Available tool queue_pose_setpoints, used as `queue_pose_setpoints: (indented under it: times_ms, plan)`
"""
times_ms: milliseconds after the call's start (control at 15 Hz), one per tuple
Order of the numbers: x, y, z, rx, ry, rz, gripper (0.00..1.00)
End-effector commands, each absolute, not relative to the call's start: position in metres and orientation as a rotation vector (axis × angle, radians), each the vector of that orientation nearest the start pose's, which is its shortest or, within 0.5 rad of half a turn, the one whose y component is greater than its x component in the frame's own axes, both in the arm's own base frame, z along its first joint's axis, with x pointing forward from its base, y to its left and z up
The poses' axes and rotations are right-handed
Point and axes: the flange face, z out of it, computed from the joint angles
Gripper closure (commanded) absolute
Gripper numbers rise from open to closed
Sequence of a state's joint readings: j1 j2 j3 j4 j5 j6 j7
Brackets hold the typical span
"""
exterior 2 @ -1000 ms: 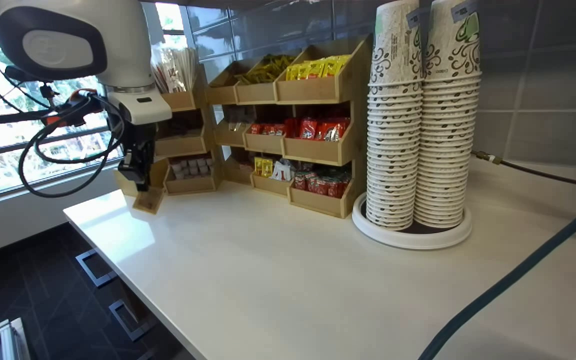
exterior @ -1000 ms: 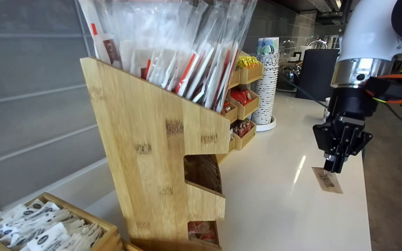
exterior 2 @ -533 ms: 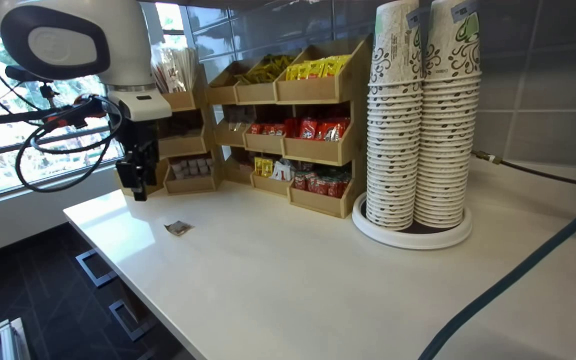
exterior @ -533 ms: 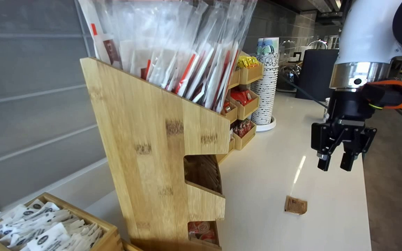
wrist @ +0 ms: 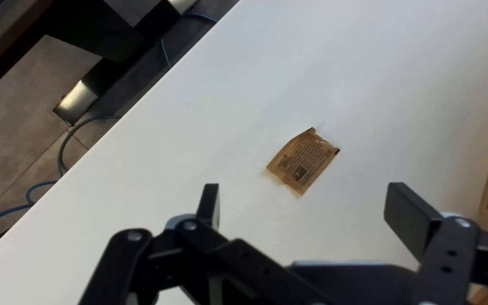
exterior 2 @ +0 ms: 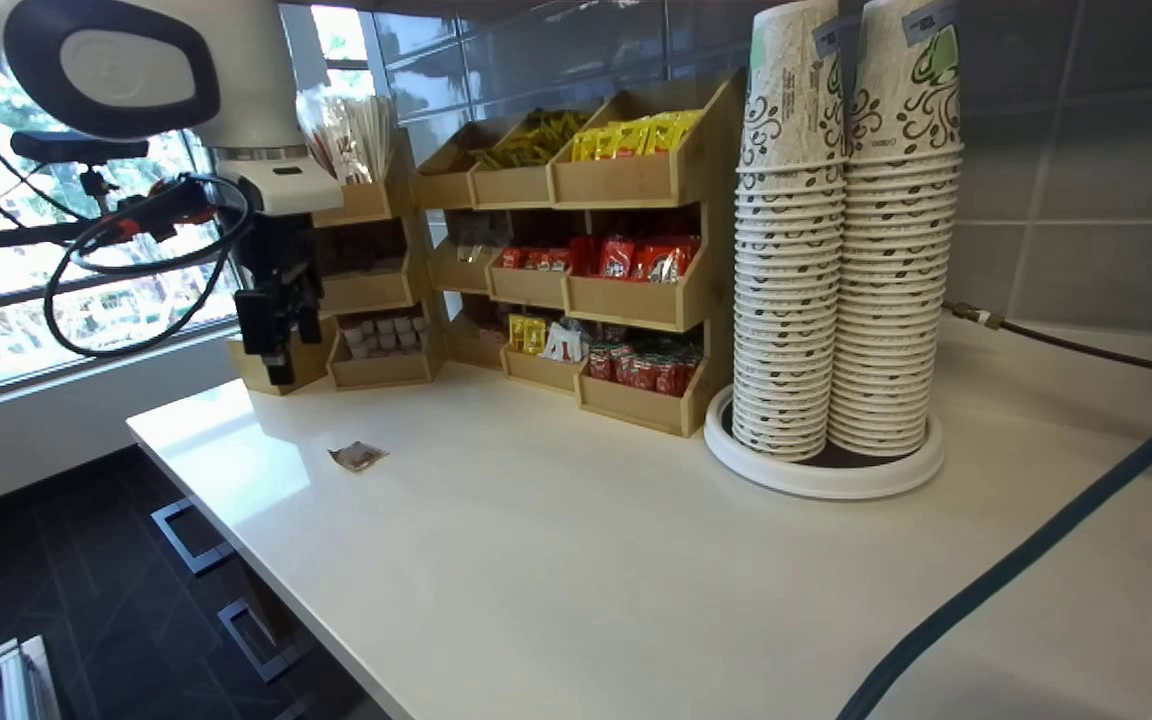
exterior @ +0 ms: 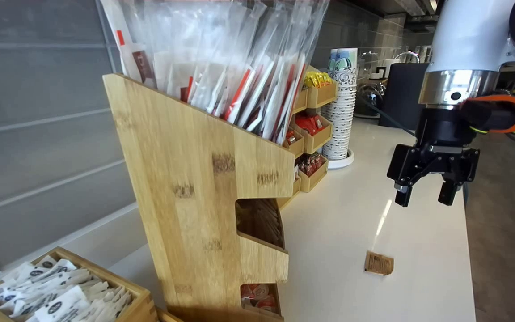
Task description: Remove the brown object from the first left rack
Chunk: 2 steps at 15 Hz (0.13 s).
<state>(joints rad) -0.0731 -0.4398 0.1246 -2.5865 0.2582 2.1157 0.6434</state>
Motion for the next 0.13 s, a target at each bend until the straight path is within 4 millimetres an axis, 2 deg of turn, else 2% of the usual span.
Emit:
queue_pose_setpoints:
  times_ms: [0, 67]
  plan:
    - [0.3920, 0.0309, 0.4042, -2.790, 1.085, 0.127, 0.00]
    - [0.3919, 0.0309, 0.4042, -2.791, 1.085, 0.127, 0.00]
